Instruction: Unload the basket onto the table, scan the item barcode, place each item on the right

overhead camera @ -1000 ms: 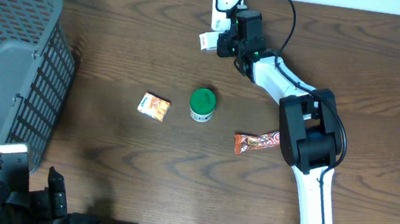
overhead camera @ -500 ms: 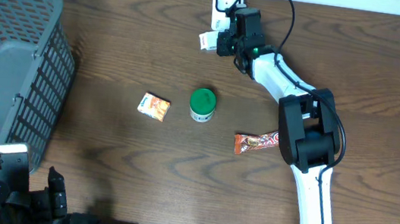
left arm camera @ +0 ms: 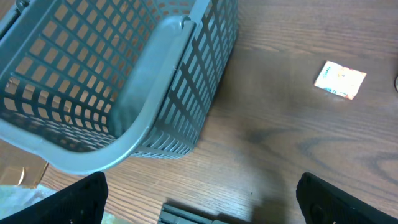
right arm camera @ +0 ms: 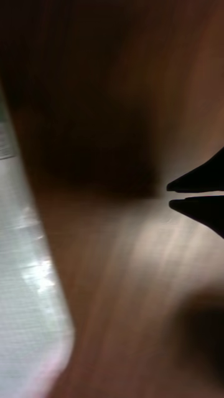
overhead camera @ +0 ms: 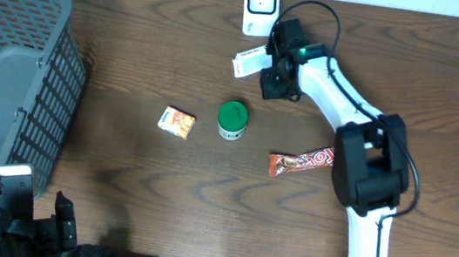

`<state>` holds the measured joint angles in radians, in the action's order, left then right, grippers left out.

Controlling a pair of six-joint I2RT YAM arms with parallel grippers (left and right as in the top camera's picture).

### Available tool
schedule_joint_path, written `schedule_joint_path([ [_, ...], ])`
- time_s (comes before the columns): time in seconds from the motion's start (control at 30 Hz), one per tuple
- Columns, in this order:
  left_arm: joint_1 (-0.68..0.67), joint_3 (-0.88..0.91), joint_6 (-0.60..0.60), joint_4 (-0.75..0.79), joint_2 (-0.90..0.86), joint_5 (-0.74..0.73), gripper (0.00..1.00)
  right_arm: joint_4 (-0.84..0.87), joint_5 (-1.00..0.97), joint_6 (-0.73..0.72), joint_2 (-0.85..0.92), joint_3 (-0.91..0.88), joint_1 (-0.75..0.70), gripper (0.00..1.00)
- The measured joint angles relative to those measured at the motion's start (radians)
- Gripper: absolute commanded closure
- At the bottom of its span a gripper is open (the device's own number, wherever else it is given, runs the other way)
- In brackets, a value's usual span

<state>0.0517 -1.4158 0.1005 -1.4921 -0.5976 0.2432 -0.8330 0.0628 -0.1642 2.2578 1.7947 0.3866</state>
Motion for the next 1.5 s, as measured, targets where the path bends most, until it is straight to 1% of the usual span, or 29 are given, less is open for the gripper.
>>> schedule_joint_path([
  [0.03,0.0,0.0,0.0,0.001,0.0,0.0,0.03,-0.02,0.0,0.0,-0.019,-0.001,0.0,0.99],
  [0.1,0.0,0.0,0.0,0.0,0.0,0.0,0.03,-0.069,-0.005,0.0,-0.11,-0.003,0.0,0.99],
  [0.13,0.0,0.0,0.0,0.0,0.0,0.0,0.03,-0.073,-0.005,0.0,-0.159,-0.003,0.0,0.96],
  [0.17,0.0,0.0,0.0,0.0,0.0,0.0,0.03,-0.071,-0.005,0.0,-0.209,-0.003,0.0,0.71],
  [0.2,0.0,0.0,0.0,0.0,0.0,0.0,0.03,-0.059,-0.005,-0.001,-0.248,-0.001,0.0,0.31],
  [0.23,0.0,0.0,0.0,0.0,0.0,0.0,0.03,-0.045,-0.004,-0.003,-0.273,0.002,0.0,0.02],
  [0.27,0.0,0.0,0.0,0.0,0.0,0.0,0.03,-0.022,-0.005,-0.004,-0.29,0.007,0.0,0.01],
  [0.33,0.0,0.0,0.0,0.0,0.0,0.0,0.03,0.03,-0.003,-0.015,-0.283,0.009,0.001,0.01],
  [0.47,0.0,0.0,0.0,0.0,0.0,0.0,0.03,0.16,0.025,-0.023,-0.215,0.008,0.021,0.01],
  [0.6,0.0,0.0,0.0,0.001,0.0,0.0,0.03,0.305,0.075,-0.049,-0.135,0.002,0.083,0.01],
  [0.63,0.0,0.0,0.0,-0.001,0.0,0.0,0.03,0.339,0.074,-0.093,-0.12,0.002,0.095,0.01],
  [0.7,0.0,0.0,0.0,0.0,0.0,0.001,0.03,0.369,0.045,-0.224,-0.09,0.002,0.12,0.01],
  [0.83,0.0,0.0,0.0,0.0,0.0,0.002,0.03,0.378,-0.075,-0.523,-0.027,0.002,0.153,0.01],
  [0.87,0.0,0.0,0.0,0.0,0.0,0.002,0.03,0.387,-0.124,-0.63,0.004,0.002,0.163,0.01],
  [0.9,0.0,0.0,0.0,0.0,0.0,0.002,0.03,0.402,-0.154,-0.7,0.026,0.002,0.169,0.01],
  [0.93,0.0,0.0,0.0,0.0,0.0,0.002,0.03,0.426,-0.175,-0.744,0.04,0.001,0.174,0.06],
  [0.97,0.0,0.0,0.0,0.0,0.0,0.003,0.03,0.46,-0.192,-0.778,0.054,-0.001,0.178,0.2],
  [1.0,0.0,0.0,0.0,0.0,0.0,0.002,0.03,0.499,-0.208,-0.815,0.07,-0.003,0.183,0.36],
  [1.03,0.0,0.0,0.0,0.0,0.0,0.003,0.03,0.572,-0.214,-0.823,0.077,-0.009,0.186,0.83],
  [1.07,0.0,0.0,0.0,0.001,0.0,0.003,0.03,0.666,-0.212,-0.825,0.092,-0.008,0.191,0.92],
  [1.1,0.0,0.0,0.0,0.0,0.0,0.003,0.03,0.694,-0.203,-0.822,0.096,-0.008,0.193,0.99],
  [1.17,0.0,0.0,0.0,0.0,0.0,0.003,0.03,0.757,-0.174,-0.821,0.098,-0.008,0.196,0.99],
  [1.27,0.0,0.0,0.0,0.0,0.0,0.003,0.03,0.784,-0.137,-0.821,0.098,-0.008,0.198,0.99],
  [1.37,0.0,0.0,0.0,0.0,0.0,0.002,0.03,0.791,-0.143,-0.816,0.098,-0.008,0.198,0.99],
  [1.5,0.0,0.0,0.0,0.0,0.0,0.003,0.03,0.903,-0.176,-0.781,0.123,-0.008,0.198,0.99],
])
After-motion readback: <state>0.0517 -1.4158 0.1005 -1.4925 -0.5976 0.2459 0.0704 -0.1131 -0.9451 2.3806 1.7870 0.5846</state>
